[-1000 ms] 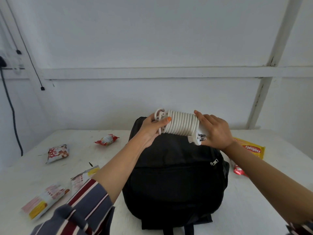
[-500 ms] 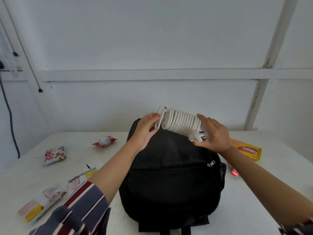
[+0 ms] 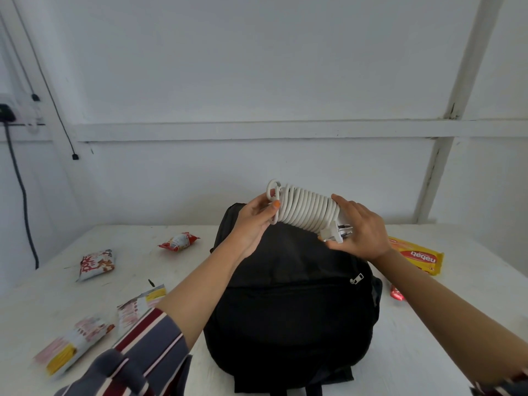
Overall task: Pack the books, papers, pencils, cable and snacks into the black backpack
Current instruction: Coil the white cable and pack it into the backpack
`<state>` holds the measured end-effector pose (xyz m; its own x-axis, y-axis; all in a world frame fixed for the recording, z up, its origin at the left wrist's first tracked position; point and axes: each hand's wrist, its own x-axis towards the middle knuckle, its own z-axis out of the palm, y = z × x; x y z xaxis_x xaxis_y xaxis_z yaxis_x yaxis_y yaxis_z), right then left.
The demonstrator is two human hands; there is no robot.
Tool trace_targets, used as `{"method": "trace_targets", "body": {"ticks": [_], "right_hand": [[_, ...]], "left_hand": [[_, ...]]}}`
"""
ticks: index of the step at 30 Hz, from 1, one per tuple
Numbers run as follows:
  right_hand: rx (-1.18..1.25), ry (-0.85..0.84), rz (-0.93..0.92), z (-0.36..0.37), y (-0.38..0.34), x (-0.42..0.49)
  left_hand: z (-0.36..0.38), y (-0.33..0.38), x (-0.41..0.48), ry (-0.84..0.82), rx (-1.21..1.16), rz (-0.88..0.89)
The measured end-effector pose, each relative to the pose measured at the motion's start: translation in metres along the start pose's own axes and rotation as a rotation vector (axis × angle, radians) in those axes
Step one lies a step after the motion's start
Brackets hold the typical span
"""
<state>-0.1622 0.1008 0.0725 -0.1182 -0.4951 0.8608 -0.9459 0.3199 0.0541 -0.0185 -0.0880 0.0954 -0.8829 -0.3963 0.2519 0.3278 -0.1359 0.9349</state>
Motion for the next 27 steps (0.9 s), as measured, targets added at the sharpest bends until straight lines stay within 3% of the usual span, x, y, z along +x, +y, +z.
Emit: {"method": "trace_targets", "body": {"ticks": [9,16,23,27], "right_hand": [[-0.008,-0.019,0.01,-0.0035,-0.0025,-0.0019],[0.025,-0.041,-0.009,-0.0061,-0.0057,0.0001],[0.045,-0.234,0.019,-0.0081,-0.0041,-0.0009],[0.037,-0.375,0.081,-0.0088,-0.0035,0.0]], "left_hand": [[-0.0011,-0.003,-0.0003,-0.058,0.076,-0.045],[-0.0061,-0.0073,-0.0012,-0.181,-0.004,-0.124],[-0.0077,-0.0023,0.0052,-0.299,-0.076,-0.136],[-0.0037,-0.0037,0.0051,-0.27,-0.079,-0.12]]}}
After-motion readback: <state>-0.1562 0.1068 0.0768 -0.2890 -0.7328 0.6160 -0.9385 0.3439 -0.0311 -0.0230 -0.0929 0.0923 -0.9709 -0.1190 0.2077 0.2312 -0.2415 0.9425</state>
